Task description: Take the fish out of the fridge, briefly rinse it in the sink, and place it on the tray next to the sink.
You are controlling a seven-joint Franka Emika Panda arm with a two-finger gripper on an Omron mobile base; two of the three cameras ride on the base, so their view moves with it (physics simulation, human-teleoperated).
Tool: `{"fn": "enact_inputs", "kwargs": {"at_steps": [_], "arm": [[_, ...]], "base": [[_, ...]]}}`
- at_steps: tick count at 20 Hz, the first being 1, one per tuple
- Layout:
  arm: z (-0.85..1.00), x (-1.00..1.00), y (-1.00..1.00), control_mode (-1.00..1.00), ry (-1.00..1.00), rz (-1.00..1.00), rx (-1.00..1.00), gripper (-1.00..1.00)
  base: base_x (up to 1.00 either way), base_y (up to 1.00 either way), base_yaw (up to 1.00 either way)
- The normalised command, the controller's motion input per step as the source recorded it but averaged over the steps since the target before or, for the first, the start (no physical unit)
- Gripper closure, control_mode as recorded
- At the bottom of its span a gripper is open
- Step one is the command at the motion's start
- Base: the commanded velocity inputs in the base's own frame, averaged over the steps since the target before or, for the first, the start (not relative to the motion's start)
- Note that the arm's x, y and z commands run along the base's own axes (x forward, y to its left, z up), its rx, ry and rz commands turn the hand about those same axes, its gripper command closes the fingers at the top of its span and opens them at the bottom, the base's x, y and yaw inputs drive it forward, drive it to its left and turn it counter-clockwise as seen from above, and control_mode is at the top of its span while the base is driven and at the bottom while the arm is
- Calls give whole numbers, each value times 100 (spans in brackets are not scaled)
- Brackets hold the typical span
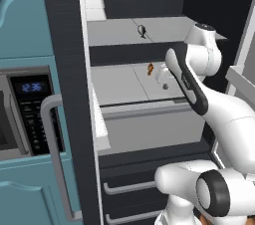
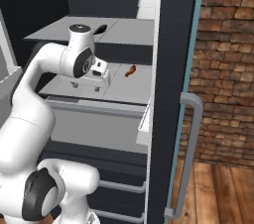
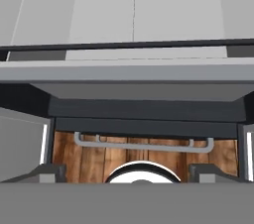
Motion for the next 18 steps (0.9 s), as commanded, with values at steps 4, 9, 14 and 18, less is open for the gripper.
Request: {"fn": "enact_inputs", "kwargs": {"at_steps": [4,9,14,18], "arm": [[0,0,-6,-100,1,0,6,-100],[0,13,-6,-100,3,0,3,-100],[55,-9,-1,-100,-27,0,-7,-100],[100,-41,0,-100,-38,0,-13,-100]], "base": [[0,0,0],[0,0,0],[0,0,0],[0,0,0]]}}
